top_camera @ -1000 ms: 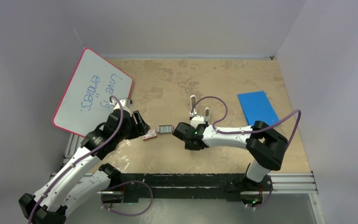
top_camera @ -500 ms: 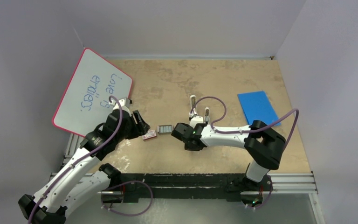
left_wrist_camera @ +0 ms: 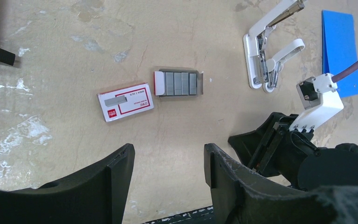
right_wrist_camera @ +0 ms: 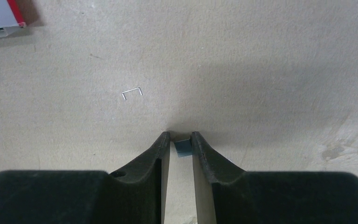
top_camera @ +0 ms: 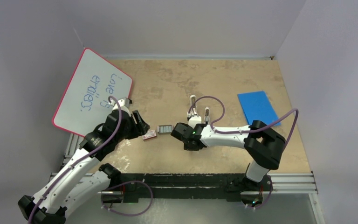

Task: Load the staples into the stapler

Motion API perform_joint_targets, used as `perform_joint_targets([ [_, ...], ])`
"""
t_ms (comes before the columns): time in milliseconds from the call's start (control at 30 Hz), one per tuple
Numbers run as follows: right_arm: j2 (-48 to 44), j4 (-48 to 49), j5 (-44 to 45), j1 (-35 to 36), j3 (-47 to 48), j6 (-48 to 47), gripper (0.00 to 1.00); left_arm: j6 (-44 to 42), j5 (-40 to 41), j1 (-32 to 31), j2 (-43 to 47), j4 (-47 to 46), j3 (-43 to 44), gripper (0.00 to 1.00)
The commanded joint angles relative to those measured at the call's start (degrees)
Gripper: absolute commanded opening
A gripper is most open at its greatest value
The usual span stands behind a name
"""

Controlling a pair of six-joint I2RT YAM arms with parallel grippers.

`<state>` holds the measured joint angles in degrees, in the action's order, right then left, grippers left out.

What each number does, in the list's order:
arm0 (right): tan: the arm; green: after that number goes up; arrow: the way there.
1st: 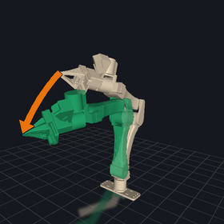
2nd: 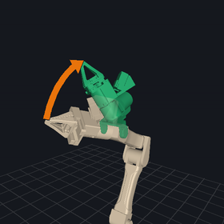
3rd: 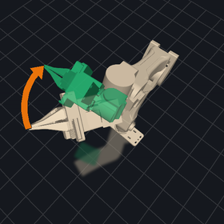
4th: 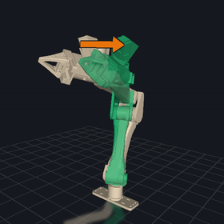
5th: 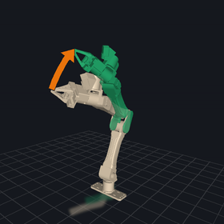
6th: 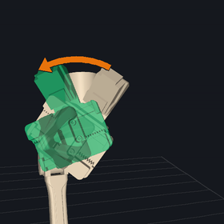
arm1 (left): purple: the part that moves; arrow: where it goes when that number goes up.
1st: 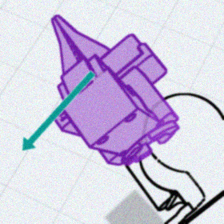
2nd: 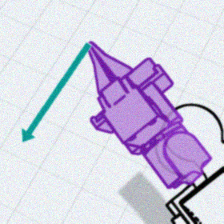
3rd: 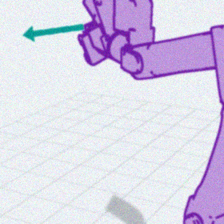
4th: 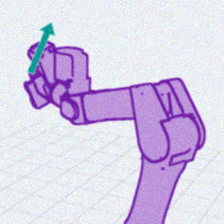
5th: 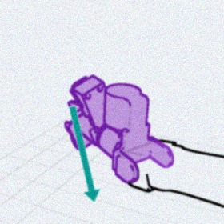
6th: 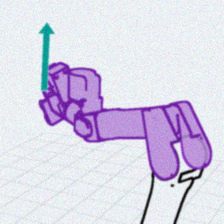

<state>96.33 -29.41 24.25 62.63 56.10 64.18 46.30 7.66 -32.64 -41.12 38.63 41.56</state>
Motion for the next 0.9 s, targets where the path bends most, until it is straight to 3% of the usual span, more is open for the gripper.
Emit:
perform_joint_targets([
  [0,-1.34,2.25,-0.48,0.29,-1.07,-1.95,0.26,-0.7,-0.19,0.22,1.0,-1.63,0.45,0.56],
  [867,-3.03,3.91,-1.84,0.23,-3.37,-11.5,0.26,-0.7,-0.19,0.29,0.62,-1.56,0.46,0.56],
])
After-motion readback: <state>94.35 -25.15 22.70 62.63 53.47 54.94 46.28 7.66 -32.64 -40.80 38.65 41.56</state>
